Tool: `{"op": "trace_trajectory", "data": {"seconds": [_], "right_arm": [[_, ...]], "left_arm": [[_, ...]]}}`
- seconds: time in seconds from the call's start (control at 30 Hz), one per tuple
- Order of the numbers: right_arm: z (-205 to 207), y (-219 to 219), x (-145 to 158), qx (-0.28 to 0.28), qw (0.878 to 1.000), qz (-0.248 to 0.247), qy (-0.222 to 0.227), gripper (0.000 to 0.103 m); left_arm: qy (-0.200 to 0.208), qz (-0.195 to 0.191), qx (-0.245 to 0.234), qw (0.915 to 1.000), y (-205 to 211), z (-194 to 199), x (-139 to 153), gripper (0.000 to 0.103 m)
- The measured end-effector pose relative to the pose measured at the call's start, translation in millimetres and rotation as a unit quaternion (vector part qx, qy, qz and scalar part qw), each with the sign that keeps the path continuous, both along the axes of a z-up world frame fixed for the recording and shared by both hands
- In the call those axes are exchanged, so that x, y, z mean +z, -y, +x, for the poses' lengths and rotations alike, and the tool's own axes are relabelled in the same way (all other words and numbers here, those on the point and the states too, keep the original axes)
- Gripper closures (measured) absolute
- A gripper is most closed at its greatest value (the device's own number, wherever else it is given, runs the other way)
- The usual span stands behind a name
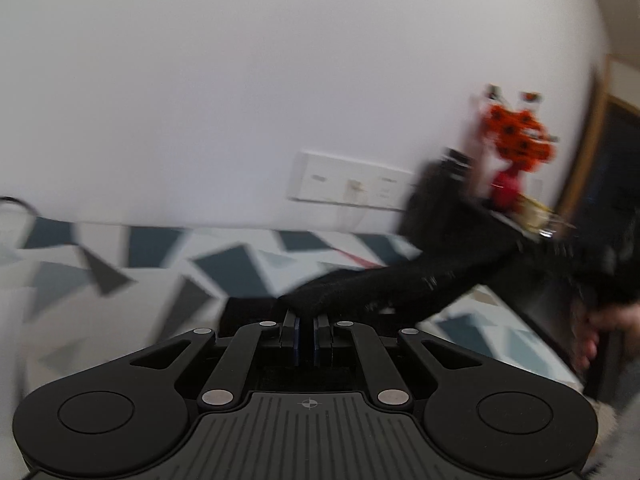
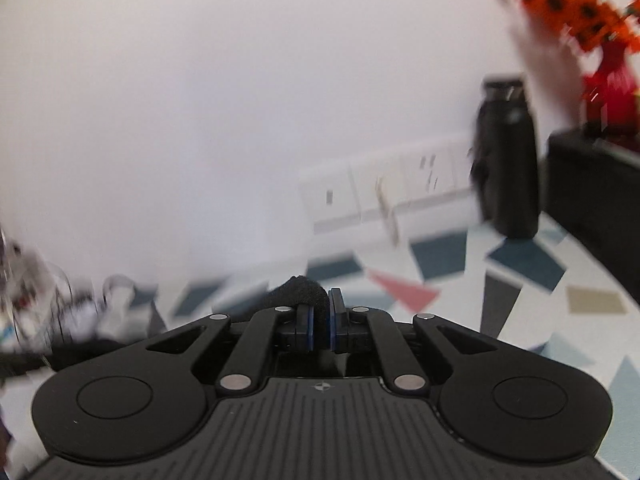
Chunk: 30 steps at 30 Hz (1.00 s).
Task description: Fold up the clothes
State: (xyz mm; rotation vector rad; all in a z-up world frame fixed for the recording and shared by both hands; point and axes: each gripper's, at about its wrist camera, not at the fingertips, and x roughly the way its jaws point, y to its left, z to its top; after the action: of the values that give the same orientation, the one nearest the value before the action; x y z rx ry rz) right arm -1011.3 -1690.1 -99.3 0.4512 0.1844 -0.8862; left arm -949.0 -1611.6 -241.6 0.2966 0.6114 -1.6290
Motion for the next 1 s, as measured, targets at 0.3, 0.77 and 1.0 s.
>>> {"op": "trace_trajectory", "data": {"seconds": [0.3, 0.77, 1.0], "right_arm": [[-35.6, -12.2, -5.2, -0.04, 0.998, 0.037, -0.044, 0.096], [-67.2, -51.6, 51.1, -0.065, 0.997, 0.025, 0.028, 0.096], [-40.8, 24.8, -59.4, -0.124, 0.983, 0.124, -0.046, 0.096]], "left_arm": [[0.046, 0.054, -0.158, 0.9848, 17.6, -43.9, -47.7, 0.098], [-0.169, -0.076, -0.164, 0.969, -14.3, 24.4, 24.7, 0.098], [-0.096, 0.079, -0.113, 0.9858, 59.4, 23.3, -58.7, 0.088]]}}
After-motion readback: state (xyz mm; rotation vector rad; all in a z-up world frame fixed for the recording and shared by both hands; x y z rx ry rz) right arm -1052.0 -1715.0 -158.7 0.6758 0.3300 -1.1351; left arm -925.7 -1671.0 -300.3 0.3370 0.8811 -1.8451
